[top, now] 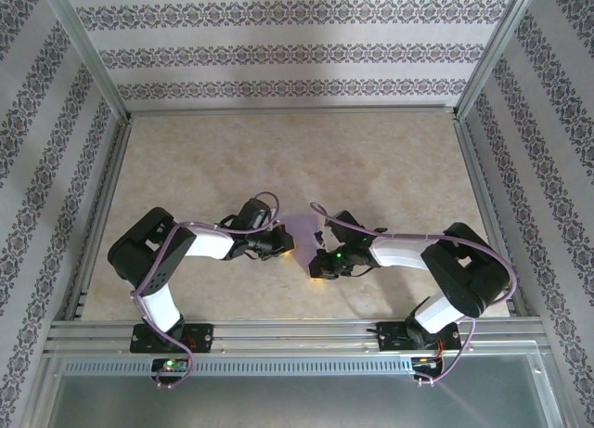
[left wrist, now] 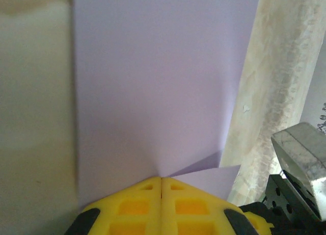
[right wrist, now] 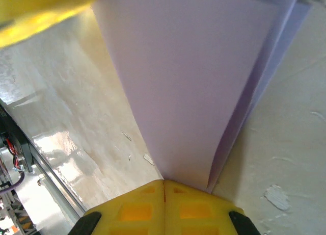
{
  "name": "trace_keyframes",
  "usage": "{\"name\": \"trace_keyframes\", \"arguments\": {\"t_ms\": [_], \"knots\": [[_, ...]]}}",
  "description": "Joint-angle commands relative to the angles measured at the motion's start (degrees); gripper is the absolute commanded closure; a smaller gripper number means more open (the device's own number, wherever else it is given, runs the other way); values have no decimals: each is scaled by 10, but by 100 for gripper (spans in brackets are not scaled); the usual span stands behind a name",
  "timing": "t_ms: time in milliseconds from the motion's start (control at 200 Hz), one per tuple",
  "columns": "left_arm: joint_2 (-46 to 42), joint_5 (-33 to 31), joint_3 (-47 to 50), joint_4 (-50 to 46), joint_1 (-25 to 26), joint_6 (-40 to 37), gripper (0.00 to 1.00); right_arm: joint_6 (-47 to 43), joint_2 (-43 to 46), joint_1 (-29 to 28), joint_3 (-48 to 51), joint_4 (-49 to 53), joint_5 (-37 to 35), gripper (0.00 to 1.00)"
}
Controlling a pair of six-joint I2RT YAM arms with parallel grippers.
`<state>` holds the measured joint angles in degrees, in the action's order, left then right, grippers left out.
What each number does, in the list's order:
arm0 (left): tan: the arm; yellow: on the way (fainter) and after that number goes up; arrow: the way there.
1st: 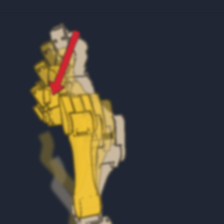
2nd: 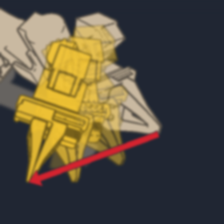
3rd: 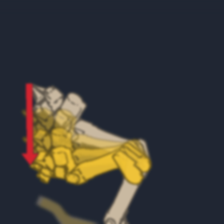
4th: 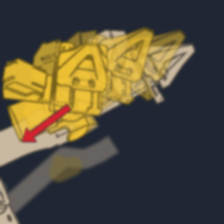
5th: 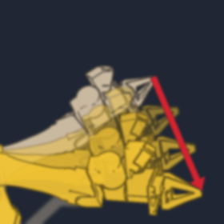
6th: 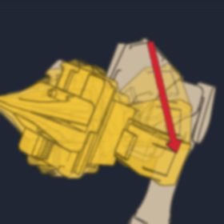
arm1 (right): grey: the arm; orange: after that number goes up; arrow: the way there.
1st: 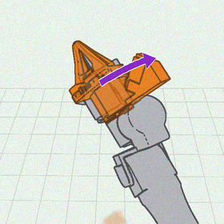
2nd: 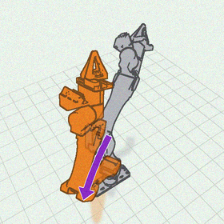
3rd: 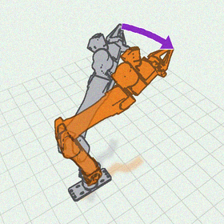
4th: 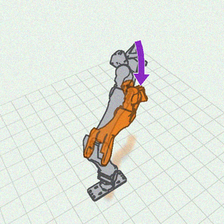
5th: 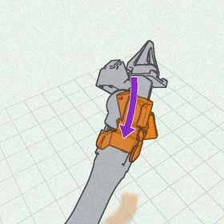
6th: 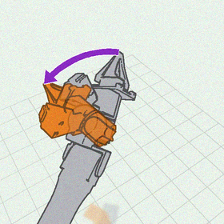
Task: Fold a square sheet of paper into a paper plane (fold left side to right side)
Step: Third fold the triangle at the center of the table.
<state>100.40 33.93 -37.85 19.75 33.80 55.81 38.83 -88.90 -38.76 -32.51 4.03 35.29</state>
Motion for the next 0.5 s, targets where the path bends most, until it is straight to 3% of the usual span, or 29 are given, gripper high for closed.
{"name": "trace_keyframes", "arguments": {"t_ms": [0, 255, 495], "knots": [[15, -20, 8, -12, -43, -41, 100, -5, -25, 1, 16, 71, -60, 100], [-10, -19, -12, -51, -81, -84, 100, -3, -25, 0, 9, 73, -59, 100], [-145, -54, -1, -141, -79, -121, 100, -3, -23, 1, 7, 72, -64, 100]]}}
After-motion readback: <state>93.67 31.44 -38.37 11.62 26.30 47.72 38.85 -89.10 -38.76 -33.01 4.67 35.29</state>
